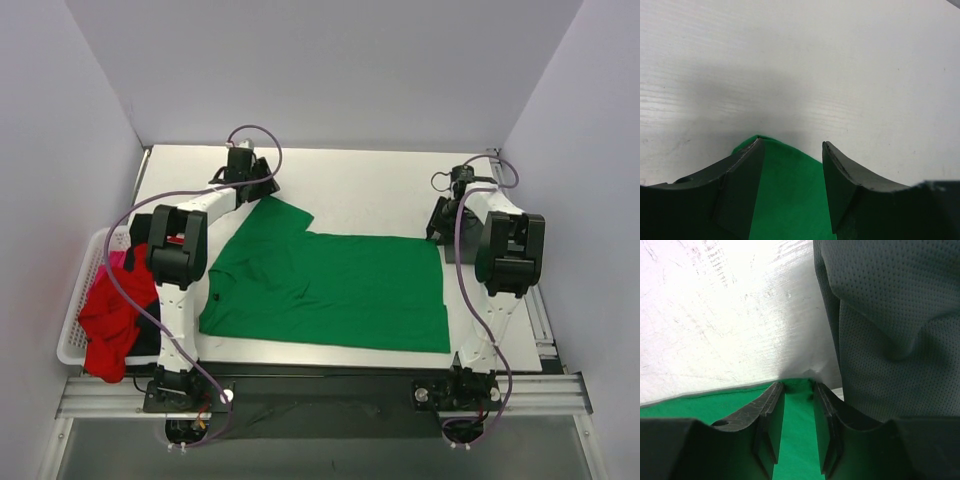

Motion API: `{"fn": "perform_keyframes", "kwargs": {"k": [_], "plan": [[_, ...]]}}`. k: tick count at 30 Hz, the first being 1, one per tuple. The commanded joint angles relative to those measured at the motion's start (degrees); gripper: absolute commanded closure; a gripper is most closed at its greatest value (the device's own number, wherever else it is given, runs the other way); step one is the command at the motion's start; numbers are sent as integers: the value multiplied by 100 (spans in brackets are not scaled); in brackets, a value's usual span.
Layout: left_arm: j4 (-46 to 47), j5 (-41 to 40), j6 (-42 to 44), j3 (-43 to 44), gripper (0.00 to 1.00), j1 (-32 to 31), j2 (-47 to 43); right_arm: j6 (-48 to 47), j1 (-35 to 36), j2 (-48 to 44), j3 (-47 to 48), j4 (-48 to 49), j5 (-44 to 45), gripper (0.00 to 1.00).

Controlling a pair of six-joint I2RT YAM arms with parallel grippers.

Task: Fold and stack the t-shirts
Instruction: Grap the side of the flattened tshirt furthest away from the robot with both arms

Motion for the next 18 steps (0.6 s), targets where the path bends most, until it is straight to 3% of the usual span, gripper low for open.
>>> {"fn": "perform_keyframes", "kwargs": {"k": [1, 7, 18], "plan": [[169, -378, 282, 435, 40, -45, 167, -70, -1, 104, 137, -146, 1, 71], [-104, -861, 546, 803, 40, -72, 369, -87, -1, 42, 40, -146, -61, 77], [-421, -959, 643, 857, 45, -142, 449, -79, 8, 51, 13, -146, -123, 78]]}}
